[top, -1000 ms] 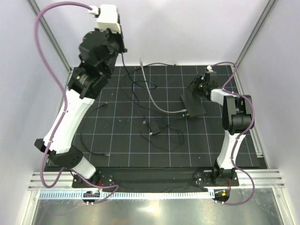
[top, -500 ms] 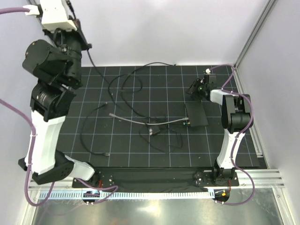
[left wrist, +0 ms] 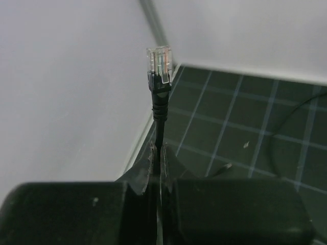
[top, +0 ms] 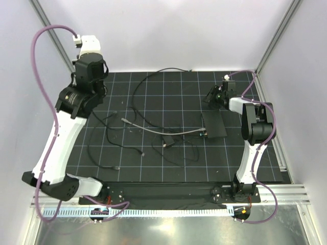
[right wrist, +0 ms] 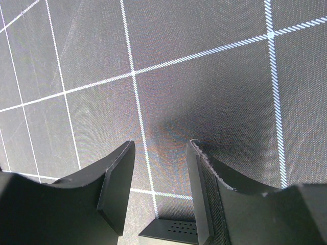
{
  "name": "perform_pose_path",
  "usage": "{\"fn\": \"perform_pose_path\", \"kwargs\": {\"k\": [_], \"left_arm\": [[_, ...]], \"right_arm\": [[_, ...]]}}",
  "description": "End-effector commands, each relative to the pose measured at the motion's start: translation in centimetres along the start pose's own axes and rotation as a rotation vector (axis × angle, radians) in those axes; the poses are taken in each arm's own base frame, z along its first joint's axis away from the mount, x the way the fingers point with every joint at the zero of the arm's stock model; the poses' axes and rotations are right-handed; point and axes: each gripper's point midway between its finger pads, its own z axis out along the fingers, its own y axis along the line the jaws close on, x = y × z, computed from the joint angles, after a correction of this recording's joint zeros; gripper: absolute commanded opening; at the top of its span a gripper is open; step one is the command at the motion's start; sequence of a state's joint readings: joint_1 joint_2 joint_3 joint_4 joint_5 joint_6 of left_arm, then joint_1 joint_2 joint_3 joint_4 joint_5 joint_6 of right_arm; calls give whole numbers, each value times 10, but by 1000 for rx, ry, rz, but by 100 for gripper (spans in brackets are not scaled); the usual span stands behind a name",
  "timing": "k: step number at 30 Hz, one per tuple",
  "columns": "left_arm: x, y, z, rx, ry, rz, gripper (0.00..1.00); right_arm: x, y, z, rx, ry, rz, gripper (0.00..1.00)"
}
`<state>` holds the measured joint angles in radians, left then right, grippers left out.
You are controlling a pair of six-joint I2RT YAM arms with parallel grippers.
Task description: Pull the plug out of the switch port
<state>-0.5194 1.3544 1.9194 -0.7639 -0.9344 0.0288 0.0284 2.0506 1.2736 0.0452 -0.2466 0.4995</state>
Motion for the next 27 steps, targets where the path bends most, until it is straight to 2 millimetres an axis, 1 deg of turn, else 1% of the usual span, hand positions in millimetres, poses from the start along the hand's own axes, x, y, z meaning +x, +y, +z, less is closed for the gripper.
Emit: {"fn": "perform_pose_path", "kwargs": {"k": [1, 2, 3, 4, 5, 6, 8, 9, 10, 11, 12, 13, 14, 15, 16, 17, 18, 19, 20, 21, 22, 23, 24, 25, 26, 27], "left_arm": [[76, 26, 27, -78, 207, -16, 0], [93, 25, 35, -72, 251, -20, 0], [111, 32, 46, -83, 297, -41, 0], [133, 30, 54, -85, 343, -40, 0], [146, 31, 62, -96, 374, -51, 0], [159, 42, 71, -125, 407, -70, 0], [192, 43, 87, -142, 475, -67, 0], [202, 41, 93, -130, 499, -77, 0], [214, 46, 104, -140, 525, -95, 0], [229, 42, 115, -146, 557, -68, 0], [235, 40, 124, -148, 562, -54, 0], [239, 41, 138, -164, 545, -56, 0], [241, 40, 147, -168, 548, -55, 0], [259, 32, 163, -158, 591, -34, 0], [254, 30, 173, -159, 578, -32, 0], [263, 26, 182, -158, 591, -16, 0], [272, 18, 198, -154, 583, -14, 0], [279, 12, 206, -142, 590, -9, 0], [277, 9, 214, -140, 580, -14, 0], [281, 8, 219, -150, 584, -13, 0], [297, 5, 226, -165, 615, 7, 0], [300, 13, 230, -224, 615, 24, 0], [299, 16, 234, -247, 610, 36, 5], [301, 21, 237, -277, 611, 44, 12], [307, 23, 240, -299, 622, 51, 31], [308, 30, 239, -321, 633, 51, 37]], "right_arm": [[47, -32, 1, 98, 150, 29, 53], [48, -31, 1, 96, 154, 29, 53], [48, -32, 2, 97, 153, 29, 53], [48, -32, 2, 96, 155, 29, 53], [47, -30, 2, 91, 153, 29, 54], [48, -31, 2, 94, 155, 29, 53], [47, -31, 2, 92, 154, 27, 53], [48, -31, 2, 91, 156, 28, 53], [48, -31, 2, 93, 157, 28, 53], [48, -31, 2, 92, 157, 28, 53], [47, -30, 2, 91, 156, 29, 53], [48, -31, 2, 92, 157, 28, 53], [47, -30, 2, 89, 156, 28, 53], [47, -30, 2, 91, 155, 29, 53], [48, -31, 2, 91, 158, 28, 53], [48, -30, 2, 90, 157, 28, 53], [47, -30, 3, 89, 156, 28, 53], [48, -30, 3, 88, 160, 29, 53], [48, -30, 3, 88, 160, 27, 53], [48, -30, 3, 87, 162, 26, 53], [47, -30, 3, 86, 160, 27, 53], [48, -30, 3, 87, 162, 27, 53], [48, -30, 3, 87, 163, 28, 53], [48, -30, 3, 85, 162, 27, 53], [49, -30, 3, 85, 164, 28, 53], [48, -30, 3, 85, 164, 28, 53]]}}
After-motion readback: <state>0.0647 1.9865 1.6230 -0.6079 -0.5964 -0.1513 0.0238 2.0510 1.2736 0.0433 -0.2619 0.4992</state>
